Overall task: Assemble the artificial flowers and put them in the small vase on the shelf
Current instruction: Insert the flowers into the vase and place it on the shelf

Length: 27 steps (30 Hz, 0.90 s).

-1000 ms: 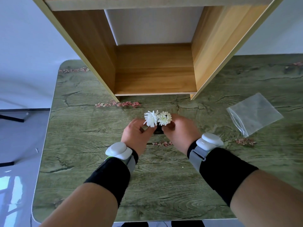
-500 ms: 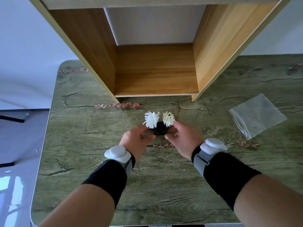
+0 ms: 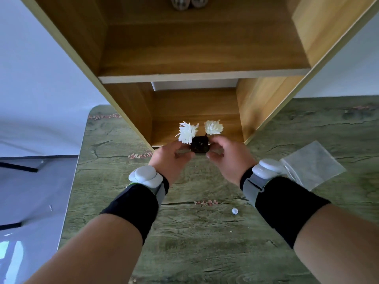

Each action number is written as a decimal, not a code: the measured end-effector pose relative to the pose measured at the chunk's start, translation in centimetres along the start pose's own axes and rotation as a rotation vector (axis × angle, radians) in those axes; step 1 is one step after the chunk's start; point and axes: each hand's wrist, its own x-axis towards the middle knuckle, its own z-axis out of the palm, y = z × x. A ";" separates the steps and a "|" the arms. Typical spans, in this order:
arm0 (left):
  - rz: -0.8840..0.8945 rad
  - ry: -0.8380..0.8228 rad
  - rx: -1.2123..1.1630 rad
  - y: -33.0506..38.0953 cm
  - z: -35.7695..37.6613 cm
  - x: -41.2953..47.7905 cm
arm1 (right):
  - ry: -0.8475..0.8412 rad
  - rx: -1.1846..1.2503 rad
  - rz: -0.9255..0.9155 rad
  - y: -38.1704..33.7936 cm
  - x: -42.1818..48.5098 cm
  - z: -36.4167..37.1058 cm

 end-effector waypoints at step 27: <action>-0.003 -0.008 -0.160 0.8 0.1 9.7 | 0.110 0.034 0.102 -2.0 8.6 0.8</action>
